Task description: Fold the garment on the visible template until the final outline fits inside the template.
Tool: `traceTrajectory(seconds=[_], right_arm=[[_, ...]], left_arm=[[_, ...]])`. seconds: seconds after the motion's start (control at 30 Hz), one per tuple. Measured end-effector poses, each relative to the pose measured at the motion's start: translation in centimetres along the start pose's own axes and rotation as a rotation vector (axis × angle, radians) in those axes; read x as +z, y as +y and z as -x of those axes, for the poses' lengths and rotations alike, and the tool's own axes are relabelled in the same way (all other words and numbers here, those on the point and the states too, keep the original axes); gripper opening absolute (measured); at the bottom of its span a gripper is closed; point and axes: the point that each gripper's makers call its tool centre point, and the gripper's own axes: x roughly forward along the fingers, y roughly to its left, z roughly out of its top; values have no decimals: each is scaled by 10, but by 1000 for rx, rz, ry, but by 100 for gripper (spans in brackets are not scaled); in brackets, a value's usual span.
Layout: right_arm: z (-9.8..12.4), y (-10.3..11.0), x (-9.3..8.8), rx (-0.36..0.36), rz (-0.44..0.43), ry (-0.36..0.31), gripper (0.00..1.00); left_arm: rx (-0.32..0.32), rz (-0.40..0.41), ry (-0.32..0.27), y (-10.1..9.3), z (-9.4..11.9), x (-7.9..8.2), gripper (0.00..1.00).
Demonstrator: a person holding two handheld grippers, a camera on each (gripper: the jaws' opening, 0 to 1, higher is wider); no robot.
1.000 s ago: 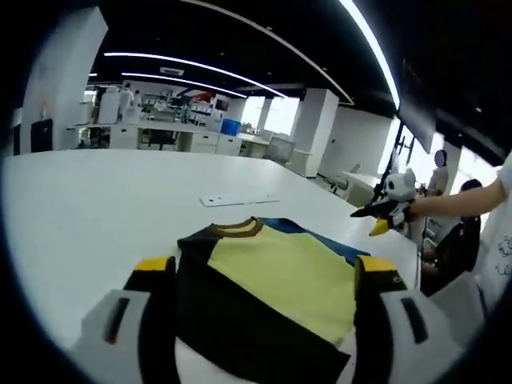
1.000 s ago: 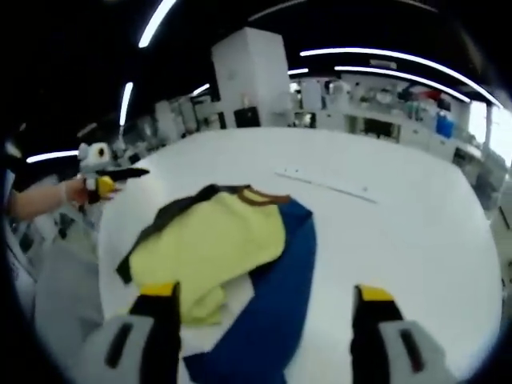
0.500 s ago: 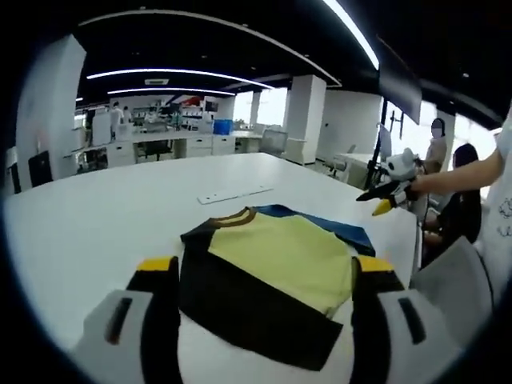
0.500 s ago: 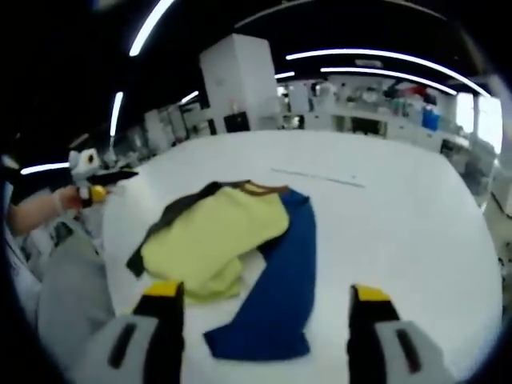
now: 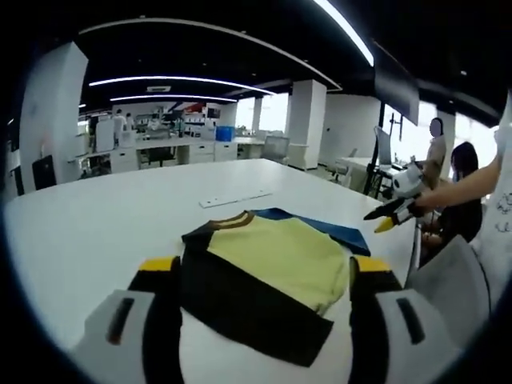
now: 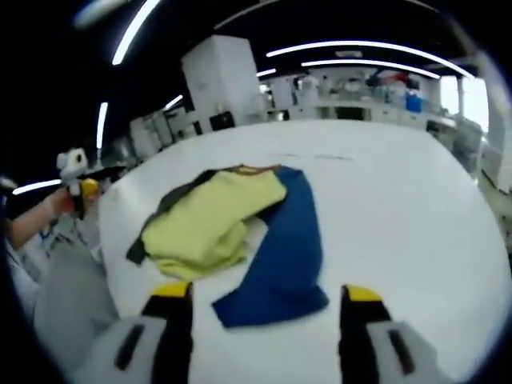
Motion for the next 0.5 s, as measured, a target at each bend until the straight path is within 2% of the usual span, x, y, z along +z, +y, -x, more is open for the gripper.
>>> traceTrajectory(seconds=[0.17, 0.23, 0.3, 0.33, 0.5], right_arm=[[2, 3, -7, -9, -6, -8, 63], [10, 13, -16, -14, 34, 1, 54], [7, 9, -19, -5, 113, 8, 43], [7, 17, -25, 4, 149, 25, 39], [1, 29, -43, -13, 336, 77, 27]], left_arm=[[-4, 14, 6, 0, -3, -5, 83], [-7, 21, 7, 0, -4, -6, 83], [-11, 26, 9, -2, -5, -7, 82], [-13, 29, 9, -4, -5, -7, 82], [-18, 51, 6, -4, -7, -7, 81]])
